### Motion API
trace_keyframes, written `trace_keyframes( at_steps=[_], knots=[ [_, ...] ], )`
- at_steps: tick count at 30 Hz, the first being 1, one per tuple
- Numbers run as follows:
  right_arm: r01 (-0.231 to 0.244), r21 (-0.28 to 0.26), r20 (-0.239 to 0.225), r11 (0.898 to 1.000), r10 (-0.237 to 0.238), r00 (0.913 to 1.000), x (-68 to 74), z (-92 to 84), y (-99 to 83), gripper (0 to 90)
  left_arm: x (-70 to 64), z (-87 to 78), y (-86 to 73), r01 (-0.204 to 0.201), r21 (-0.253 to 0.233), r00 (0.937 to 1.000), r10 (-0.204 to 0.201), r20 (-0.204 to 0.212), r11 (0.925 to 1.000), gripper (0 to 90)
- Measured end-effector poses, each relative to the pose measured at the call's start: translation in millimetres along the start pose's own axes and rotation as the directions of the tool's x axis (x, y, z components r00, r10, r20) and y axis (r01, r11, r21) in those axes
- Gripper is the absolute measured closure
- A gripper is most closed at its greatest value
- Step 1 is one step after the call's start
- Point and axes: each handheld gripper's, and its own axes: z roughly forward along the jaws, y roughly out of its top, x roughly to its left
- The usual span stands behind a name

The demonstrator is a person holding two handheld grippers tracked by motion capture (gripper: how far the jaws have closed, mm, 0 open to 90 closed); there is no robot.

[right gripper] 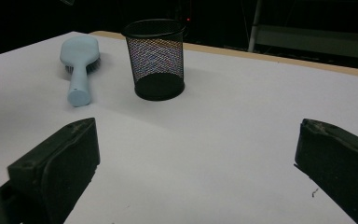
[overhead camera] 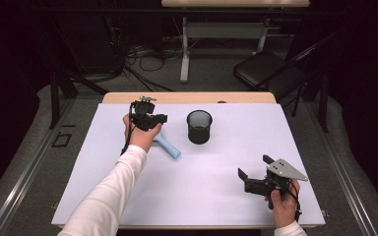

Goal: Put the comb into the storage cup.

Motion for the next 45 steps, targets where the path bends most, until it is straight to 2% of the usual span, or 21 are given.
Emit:
trace_keyframes(
  at_steps=[3, 18, 23, 38, 45],
  knots=[
    [0.006, -0.002, 0.006, 1.000, -0.006, 1.0000, 0.0, 0.3, 0.0, 0.0, -0.1, 2.6, -0.2, 0.008, 0.003, 0.9999, -0.008, -0.008, 1.0000, 89.9],
    [0.009, 0.008, 0.000, 1.000, -0.009, 1.0000, -0.6, 2.4, -1.4, 0.0, 2.8, 27.2, -3.4, 0.067, 0.054, 0.9960, -0.063, -0.063, 0.9963, 90.0],
    [0.012, 0.009, -0.001, 1.000, -0.012, 0.9999, -0.7, 3.2, -1.9, 0.0, 4.0, 34.8, -6.1, 0.074, 0.075, 0.9946, -0.068, -0.078, 0.9945, 90.0],
    [0.002, 0.022, -0.010, 1.000, -0.002, 0.9999, -2.2, 4.2, -2.8, 0.0, 7.7, 51.1, -11.5, 0.130, 0.126, 0.9817, -0.110, -0.156, 0.9835, 90.0],
    [0.000, 0.023, -0.015, 1.000, 0.001, 0.9999, -2.5, 4.9, -3.2, 0.0, 8.2, 58.4, -16.2, 0.147, 0.142, 0.9794, -0.124, -0.159, 0.9788, 90.0]
  ],
)
